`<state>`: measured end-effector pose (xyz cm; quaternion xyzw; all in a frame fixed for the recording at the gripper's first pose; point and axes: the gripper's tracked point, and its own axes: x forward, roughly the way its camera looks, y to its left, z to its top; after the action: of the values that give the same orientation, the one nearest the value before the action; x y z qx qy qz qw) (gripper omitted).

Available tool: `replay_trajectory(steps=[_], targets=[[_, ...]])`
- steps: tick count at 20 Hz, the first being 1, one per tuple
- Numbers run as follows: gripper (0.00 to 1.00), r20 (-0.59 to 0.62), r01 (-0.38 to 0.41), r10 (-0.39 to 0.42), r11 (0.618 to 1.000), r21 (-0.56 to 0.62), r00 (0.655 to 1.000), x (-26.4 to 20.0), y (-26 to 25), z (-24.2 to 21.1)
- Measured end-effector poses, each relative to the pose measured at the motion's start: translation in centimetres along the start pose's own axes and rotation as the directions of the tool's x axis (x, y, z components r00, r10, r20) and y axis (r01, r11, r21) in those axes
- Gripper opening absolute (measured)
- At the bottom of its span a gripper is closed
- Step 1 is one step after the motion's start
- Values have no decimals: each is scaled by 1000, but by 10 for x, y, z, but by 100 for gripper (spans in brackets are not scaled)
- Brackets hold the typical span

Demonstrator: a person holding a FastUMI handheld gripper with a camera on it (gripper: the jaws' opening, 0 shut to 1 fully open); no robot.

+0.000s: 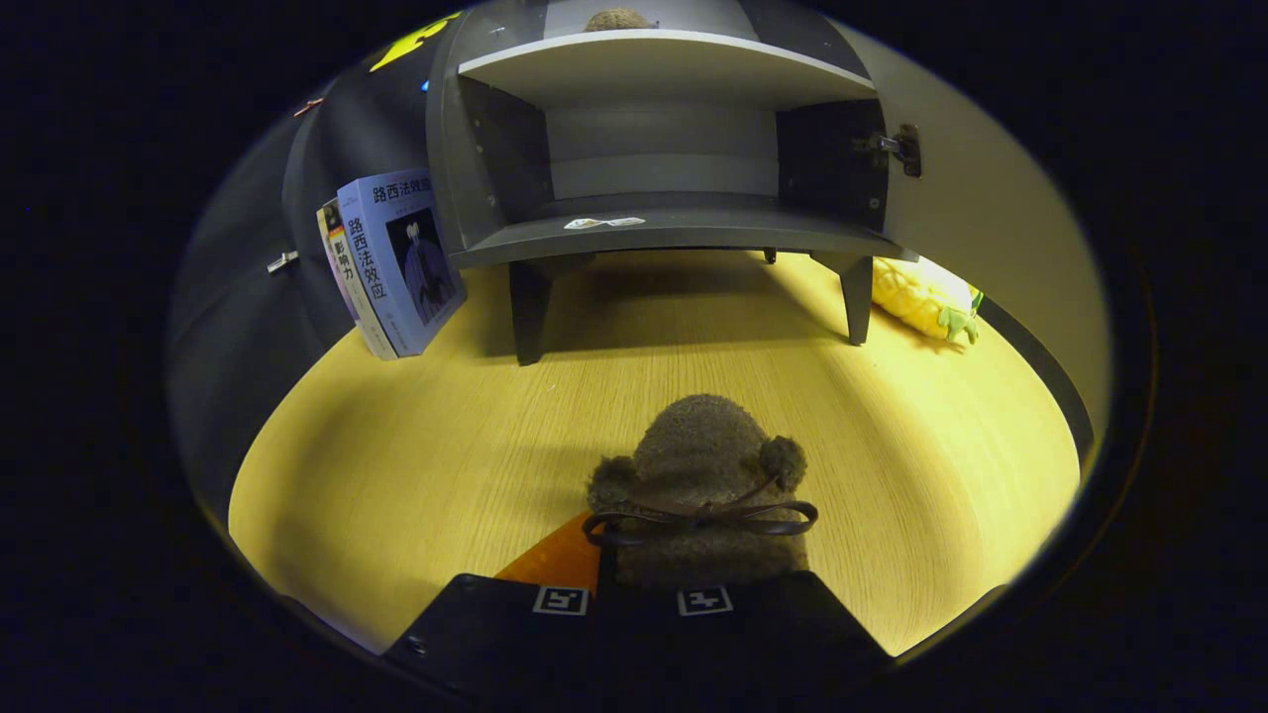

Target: Open the shoe cabinet door, grab the shoes and put them into the shoe cabinet, then close the shoe cabinet door.

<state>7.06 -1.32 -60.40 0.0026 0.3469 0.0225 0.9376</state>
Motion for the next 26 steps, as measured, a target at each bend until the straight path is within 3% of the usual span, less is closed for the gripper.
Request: replay_trajectory(steps=[5, 12, 22, 26], targets=[[5, -1, -10, 10, 1000, -1, 1000, -1, 0, 0], [5, -45, -23, 23, 1000, 10, 999, -15, -6, 0], [5, 41, -33, 33, 999, -1, 999, -104, -19, 97], [5, 67, 20, -17, 999, -39, 998, -135, -33, 140]])
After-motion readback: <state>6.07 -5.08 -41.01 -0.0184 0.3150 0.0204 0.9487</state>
